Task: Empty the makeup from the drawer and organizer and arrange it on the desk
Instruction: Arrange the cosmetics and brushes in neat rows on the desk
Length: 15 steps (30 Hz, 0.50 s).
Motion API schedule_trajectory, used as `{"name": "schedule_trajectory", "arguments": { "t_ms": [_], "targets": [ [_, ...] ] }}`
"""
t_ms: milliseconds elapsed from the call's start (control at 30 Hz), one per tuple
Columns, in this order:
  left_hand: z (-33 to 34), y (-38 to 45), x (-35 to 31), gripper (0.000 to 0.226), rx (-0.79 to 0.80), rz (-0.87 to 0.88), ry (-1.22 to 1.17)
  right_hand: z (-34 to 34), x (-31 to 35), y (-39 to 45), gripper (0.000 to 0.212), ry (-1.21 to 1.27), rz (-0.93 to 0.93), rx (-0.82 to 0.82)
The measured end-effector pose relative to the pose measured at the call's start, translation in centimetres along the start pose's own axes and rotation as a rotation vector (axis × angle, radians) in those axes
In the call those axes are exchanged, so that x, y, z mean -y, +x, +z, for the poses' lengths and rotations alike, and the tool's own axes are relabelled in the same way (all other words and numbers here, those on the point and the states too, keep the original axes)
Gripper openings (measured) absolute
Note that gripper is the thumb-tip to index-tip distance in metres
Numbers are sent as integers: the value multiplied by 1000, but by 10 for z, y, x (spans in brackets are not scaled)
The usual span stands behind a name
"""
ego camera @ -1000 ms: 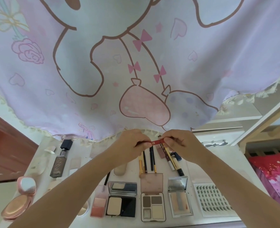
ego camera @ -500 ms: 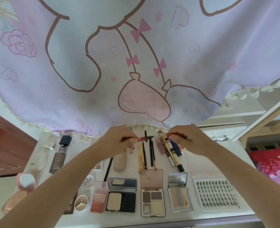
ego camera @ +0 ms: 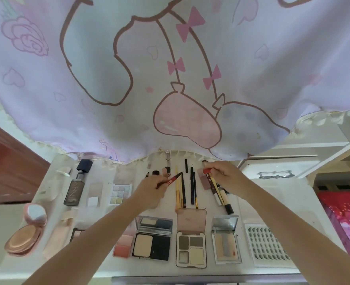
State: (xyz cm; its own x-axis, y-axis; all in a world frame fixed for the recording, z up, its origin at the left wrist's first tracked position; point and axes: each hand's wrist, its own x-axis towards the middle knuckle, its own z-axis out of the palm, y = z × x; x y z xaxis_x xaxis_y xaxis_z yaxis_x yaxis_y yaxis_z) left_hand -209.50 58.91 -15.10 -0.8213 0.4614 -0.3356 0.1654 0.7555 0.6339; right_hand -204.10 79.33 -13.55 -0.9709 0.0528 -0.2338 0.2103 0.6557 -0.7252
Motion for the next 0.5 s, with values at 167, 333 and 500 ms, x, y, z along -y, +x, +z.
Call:
{"name": "schedule_trajectory", "arguments": {
  "t_ms": [167, 333, 500],
  "targets": [
    [22, -3, 23, 26, 16, -100, 6, 26, -5, 23, 16, 189, 174, 53],
    [30, -1, 33, 28, -23, -139, -18, 36, -8, 36, 10, 363, 250, 37],
    [36, 5, 31, 26, -2, -109, 19, 42, -8, 41, 9, 459, 267, -12]
  ]
}}
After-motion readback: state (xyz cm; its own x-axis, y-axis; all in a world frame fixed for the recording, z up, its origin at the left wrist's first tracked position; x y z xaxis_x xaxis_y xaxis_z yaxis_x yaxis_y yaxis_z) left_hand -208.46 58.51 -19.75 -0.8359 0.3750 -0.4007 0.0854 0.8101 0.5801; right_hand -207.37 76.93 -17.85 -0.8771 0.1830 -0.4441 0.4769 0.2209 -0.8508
